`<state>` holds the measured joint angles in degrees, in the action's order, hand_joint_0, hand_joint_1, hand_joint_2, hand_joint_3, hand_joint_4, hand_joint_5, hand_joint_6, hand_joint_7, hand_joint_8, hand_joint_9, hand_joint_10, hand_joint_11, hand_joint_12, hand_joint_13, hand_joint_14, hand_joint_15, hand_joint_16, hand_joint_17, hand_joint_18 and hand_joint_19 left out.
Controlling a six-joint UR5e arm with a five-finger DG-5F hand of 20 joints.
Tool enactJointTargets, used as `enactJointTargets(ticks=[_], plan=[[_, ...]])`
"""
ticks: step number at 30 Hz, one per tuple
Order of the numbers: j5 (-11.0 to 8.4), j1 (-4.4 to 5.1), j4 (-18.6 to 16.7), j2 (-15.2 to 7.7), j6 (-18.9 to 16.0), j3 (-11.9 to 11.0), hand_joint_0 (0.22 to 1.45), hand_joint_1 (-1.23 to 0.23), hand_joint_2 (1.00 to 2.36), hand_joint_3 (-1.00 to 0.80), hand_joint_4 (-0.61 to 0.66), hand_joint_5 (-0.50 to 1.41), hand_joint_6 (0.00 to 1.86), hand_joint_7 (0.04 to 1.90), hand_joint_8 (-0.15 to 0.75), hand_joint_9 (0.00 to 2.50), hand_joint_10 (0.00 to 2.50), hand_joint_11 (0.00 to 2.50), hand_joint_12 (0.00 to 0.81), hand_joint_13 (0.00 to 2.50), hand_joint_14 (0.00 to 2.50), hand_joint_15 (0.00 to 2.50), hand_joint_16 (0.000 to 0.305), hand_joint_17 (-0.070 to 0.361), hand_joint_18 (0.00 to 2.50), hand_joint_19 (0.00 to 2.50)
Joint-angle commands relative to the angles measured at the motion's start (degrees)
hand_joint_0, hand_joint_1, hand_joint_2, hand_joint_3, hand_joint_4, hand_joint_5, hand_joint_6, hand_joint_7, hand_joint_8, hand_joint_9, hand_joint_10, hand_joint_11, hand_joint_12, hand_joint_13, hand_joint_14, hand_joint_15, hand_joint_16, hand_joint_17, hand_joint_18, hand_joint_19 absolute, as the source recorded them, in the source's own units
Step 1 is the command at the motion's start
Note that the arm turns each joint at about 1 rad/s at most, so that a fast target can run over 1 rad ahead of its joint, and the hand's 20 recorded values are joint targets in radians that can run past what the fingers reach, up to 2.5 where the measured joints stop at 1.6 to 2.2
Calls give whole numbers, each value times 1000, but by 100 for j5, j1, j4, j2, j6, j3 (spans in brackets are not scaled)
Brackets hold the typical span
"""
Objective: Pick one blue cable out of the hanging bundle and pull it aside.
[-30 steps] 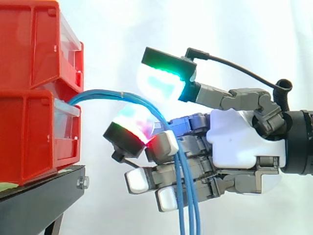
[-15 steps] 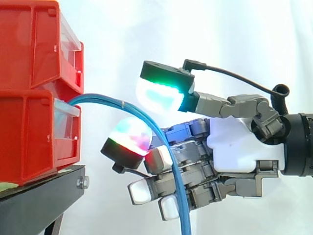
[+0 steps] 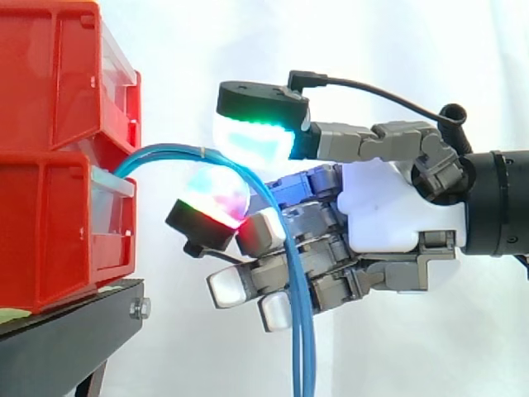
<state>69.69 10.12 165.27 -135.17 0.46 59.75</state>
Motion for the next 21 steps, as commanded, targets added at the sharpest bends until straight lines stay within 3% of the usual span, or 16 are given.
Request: enactJointTargets(ticks=[1, 8, 12, 15, 17, 21], plan=[[-17, 7, 23, -1, 7, -25, 662, -762, 1022, -132, 79, -151, 956, 1168, 355, 1132, 16, 1112, 353, 936, 18, 541, 49, 110, 949, 505], [1, -10, 67, -1, -19, -25, 746, -856, 1004, -453, 3, -104, 947, 1286, 349, 1325, 19, 1128, 331, 1057, 22, 577, 45, 102, 1032, 510], [1, -37, 93, -1, -72, -25, 684, -881, 1000, -500, 13, -74, 938, 1264, 343, 1527, 24, 1173, 321, 1138, 24, 644, 43, 97, 1085, 562], [19, -45, 128, 8, -107, -25, 578, -741, 1000, -500, 3, -49, 916, 1275, 342, 1597, 26, 1142, 316, 1184, 24, 680, 45, 100, 1129, 601], [54, -63, 137, -1, -134, -25, 561, -543, 1000, -500, -31, -38, 897, 1232, 338, 1619, 25, 1095, 319, 1201, 24, 684, 46, 104, 1147, 620], [168, -98, 146, -1, -142, -51, 556, -482, 1000, -500, -14, -36, 880, 1188, 338, 1597, 26, 1054, 332, 1192, 23, 690, 49, 110, 1137, 642]])
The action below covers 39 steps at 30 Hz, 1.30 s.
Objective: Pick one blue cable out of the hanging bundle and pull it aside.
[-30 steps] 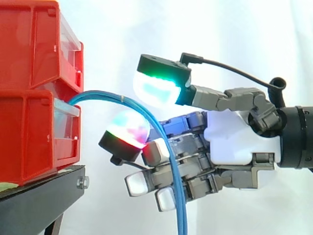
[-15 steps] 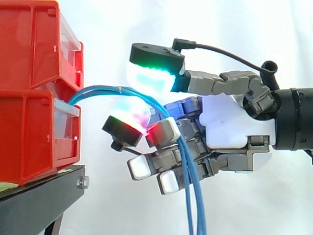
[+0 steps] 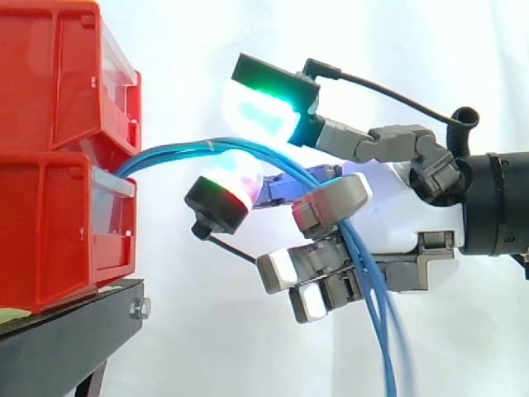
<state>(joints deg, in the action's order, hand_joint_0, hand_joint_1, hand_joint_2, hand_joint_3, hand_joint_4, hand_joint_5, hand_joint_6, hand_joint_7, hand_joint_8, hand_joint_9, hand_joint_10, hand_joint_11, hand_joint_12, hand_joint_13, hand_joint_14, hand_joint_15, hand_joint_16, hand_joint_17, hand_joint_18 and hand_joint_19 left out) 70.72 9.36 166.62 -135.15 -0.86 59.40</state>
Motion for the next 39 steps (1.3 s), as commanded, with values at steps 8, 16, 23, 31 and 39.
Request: enactJointTargets(ticks=[8, 16, 23, 31, 39], plan=[[82, -48, 98, 7, 7, -87, 562, -609, 1013, -329, 83, -69, 875, 1255, 343, 1479, 25, 1044, 348, 1144, 24, 696, 50, 111, 1104, 653], [82, -48, 98, -2, 7, -96, 547, -675, 1012, -222, 151, -167, 909, 1009, 366, 1149, 17, 991, 397, 1000, 18, 654, 60, 136, 1037, 602], [144, -109, 98, -2, 16, -87, 686, -782, 1021, -128, -65, -204, 949, 1153, 309, 1016, 18, 1044, 351, 903, 20, 628, 49, 111, 922, 559], [205, -145, 151, 7, 7, -104, 633, -809, 1000, -500, -56, -114, 925, 1151, 283, 1129, 21, 925, 333, 926, 20, 598, 46, 102, 932, 557], [267, -171, 432, 7, 7, -228, 567, -616, 1011, -375, -62, -65, 865, 1076, 275, 1244, 21, 843, 343, 963, 20, 623, 48, 109, 947, 632]])
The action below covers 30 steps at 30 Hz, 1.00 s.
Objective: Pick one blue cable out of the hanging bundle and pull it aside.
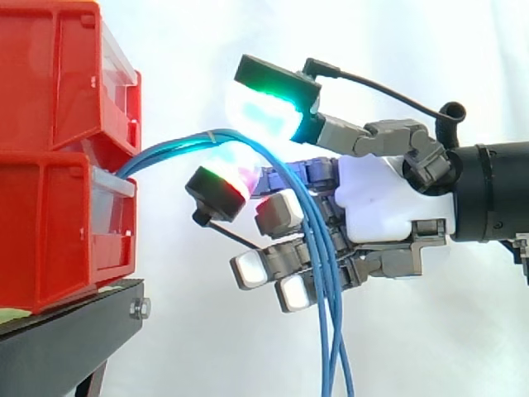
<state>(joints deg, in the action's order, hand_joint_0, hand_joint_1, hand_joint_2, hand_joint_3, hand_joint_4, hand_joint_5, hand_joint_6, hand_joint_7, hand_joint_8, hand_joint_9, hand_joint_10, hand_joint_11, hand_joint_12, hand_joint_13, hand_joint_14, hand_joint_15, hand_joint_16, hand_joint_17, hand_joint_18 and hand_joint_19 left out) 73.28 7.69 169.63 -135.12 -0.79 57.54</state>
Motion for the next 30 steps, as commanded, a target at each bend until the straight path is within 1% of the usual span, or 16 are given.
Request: enactJointTargets(ticks=[1, 2, 3, 4, 6, 8, 10, 13, 15, 16, 18, 20, 26, 28, 29, 30], plan=[[19, -5, 140, 3, 0, -41, 558, -612, 1014, -337, -47, -67, 855, 1096, 278, 1237, 21, 837, 349, 961, 21, 624, 50, 112, 943, 632], [19, -5, 175, 3, 0, -41, 553, -608, 1015, -315, -38, -71, 852, 1101, 283, 1233, 21, 841, 354, 956, 22, 627, 50, 112, 938, 643], [19, -5, 175, 3, 0, -50, 552, -567, 1016, -276, -13, -80, 847, 1107, 301, 1211, 21, 841, 360, 944, 22, 629, 51, 115, 917, 656], [19, -5, 158, -5, 0, -50, 556, -523, 1013, -253, 20, -87, 846, 1091, 328, 1213, 19, 843, 385, 951, 20, 615, 57, 129, 944, 635], [19, -5, 158, 3, 0, -50, 555, -499, 1013, -230, 55, -100, 847, 1072, 344, 1200, 20, 842, 404, 950, 20, 618, 61, 137, 938, 636], [19, -5, 158, -5, 0, -50, 537, -511, 1011, -245, 94, -116, 851, 1063, 361, 1175, 18, 850, 413, 952, 17, 620, 63, 141, 953, 620], [19, -13, 184, -5, 0, -50, 502, -538, 1011, -316, 98, -133, 855, 1069, 340, 1130, 21, 885, 388, 915, 19, 642, 57, 128, 893, 649], [19, -13, 184, -5, 0, -50, 500, -539, 1009, -370, 92, -133, 857, 1045, 341, 1128, 19, 883, 390, 917, 20, 638, 57, 128, 895, 647], [19, -31, 184, 3, 0, -50, 521, -524, 1012, -339, 69, -127, 848, 996, 327, 1127, 21, 883, 376, 910, 20, 634, 55, 124, 882, 647], [19, -31, 175, -5, 0, -50, 555, -499, 1015, -293, 66, -115, 816, 981, 317, 1132, 20, 855, 366, 908, 21, 632, 53, 119, 864, 666], [19, -31, 175, 3, 0, -50, 564, -493, 1016, -258, 73, -94, 751, 1036, 316, 1139, 20, 837, 361, 908, 23, 632, 52, 118, 863, 659], [19, -31, 175, 3, 0, -50, 579, -496, 1013, -210, 125, -67, 646, 1140, 334, 1141, 18, 780, 389, 937, 18, 614, 59, 132, 918, 623], [54, -49, 211, 3, 9, -129, 600, -526, 1011, -96, 195, -60, 545, 1259, 352, 1128, 18, 785, 404, 945, 17, 610, 61, 138, 937, 606], [72, -57, 237, 3, 18, -129, 604, -574, 1009, -53, 197, -71, 555, 1211, 357, 1124, 19, 799, 411, 949, 18, 606, 63, 141, 950, 591], [81, -57, 263, 3, 18, -147, 614, -659, 1001, -17, 195, -95, 612, 1099, 370, 1118, 16, 814, 421, 957, 18, 598, 65, 147, 976, 570], [81, -66, 272, 3, 18, -156, 618, -678, 1002, -10, 202, -108, 642, 1033, 368, 1108, 16, 817, 421, 960, 17, 596, 66, 147, 980, 568]])
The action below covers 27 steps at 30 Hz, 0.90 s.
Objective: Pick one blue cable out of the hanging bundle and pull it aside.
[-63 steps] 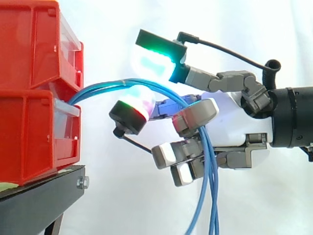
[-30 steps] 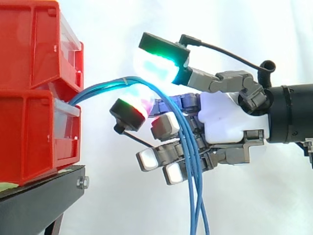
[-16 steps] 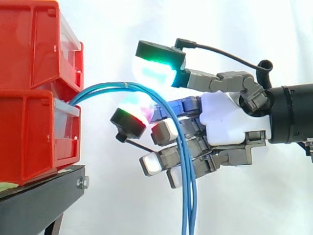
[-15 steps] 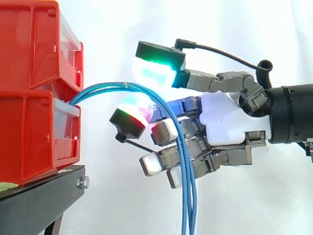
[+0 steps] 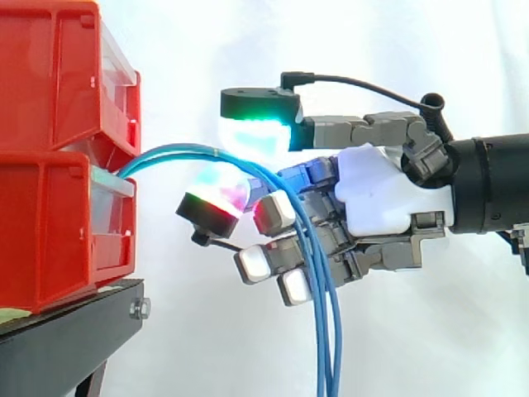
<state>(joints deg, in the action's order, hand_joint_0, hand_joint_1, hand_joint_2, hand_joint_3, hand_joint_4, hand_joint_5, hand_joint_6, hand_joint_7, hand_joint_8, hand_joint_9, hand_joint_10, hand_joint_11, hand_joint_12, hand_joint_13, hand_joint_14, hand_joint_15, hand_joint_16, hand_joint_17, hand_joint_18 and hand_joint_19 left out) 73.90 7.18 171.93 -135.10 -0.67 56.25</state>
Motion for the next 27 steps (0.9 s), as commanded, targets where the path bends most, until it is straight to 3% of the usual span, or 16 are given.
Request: enactJointTargets(ticks=[1, 2, 8, 16, 22, 27], plan=[[28, -15, 60, 1, 6, -27, 610, -687, 1049, -4, 188, -120, 671, 1006, 370, 1098, 15, 837, 422, 960, 16, 596, 66, 147, 986, 558], [28, -15, 95, 1, 6, -44, 626, -708, 1025, 6, 184, -154, 761, 861, 365, 1087, 14, 866, 415, 953, 18, 598, 65, 145, 984, 553], [37, -24, 455, 1, 41, -202, 633, -740, 1013, -55, 166, -205, 863, 835, 330, 1009, 14, 961, 388, 926, 20, 607, 59, 132, 942, 568], [37, -41, 666, 1, 23, -229, 532, -612, 1000, -499, 172, -178, 901, 926, 339, 1046, 17, 973, 374, 911, 19, 620, 54, 122, 910, 599], [37, -41, 798, 10, 14, -255, 548, -634, 1002, -475, 151, -158, 905, 1003, 342, 1076, 18, 991, 369, 920, 20, 626, 53, 119, 923, 601], [37, -41, 807, 19, 14, -264, 593, -722, 1019, -208, 87, -151, 922, 1075, 334, 1088, 18, 985, 359, 931, 21, 625, 50, 113, 932, 598]])
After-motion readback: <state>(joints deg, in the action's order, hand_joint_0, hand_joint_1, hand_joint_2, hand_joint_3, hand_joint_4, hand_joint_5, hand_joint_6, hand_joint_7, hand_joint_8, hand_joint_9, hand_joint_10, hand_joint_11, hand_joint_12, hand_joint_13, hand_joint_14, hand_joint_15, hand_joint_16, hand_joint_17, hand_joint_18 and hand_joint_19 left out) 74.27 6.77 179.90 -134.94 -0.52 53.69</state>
